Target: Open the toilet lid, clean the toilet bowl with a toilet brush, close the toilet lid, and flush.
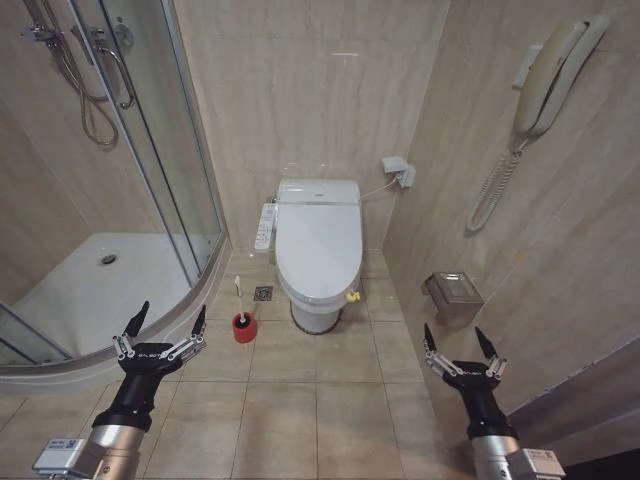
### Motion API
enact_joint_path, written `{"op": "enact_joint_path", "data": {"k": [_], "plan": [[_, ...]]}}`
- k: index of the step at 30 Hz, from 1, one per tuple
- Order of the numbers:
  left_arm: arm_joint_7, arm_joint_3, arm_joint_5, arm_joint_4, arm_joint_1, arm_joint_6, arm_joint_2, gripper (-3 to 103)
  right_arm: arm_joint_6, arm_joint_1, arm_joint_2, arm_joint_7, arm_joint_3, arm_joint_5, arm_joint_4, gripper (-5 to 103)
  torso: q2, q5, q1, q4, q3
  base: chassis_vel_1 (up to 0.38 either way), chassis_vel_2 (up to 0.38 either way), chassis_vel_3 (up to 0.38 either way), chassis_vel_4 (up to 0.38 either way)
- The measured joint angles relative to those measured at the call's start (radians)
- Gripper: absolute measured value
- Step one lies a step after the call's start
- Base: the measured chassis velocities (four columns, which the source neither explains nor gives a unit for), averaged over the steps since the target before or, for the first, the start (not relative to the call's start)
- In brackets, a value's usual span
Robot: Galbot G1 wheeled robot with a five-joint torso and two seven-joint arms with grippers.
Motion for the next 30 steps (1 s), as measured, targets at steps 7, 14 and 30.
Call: {"op": "enact_joint_path", "data": {"k": [7,14,30], "plan": [[0.0,0.0,0.0,0.0,0.0,0.0,0.0,100,-0.022,0.025,0.001,-0.009,-0.013,0.003,-0.008,100,0.0,0.0,0.0,0.0001,0.0,0.0,0.0,0.0,0.0],[0.0,0.0,0.0,0.0,0.0,0.0,0.0,100,-0.016,0.042,-0.004,-0.016,-0.019,0.014,-0.028,100,0.0,0.0,0.0,0.0,0.0,0.0,0.0,0.0,0.0],[0.0,0.0,0.0,0.0,0.0,0.0,0.0,100,0.008,0.056,-0.013,-0.02,-0.034,0.036,-0.053,100,0.0,0.0002,0.0,0.0,0.0,-0.134,0.133,0.139,-0.138]]}}
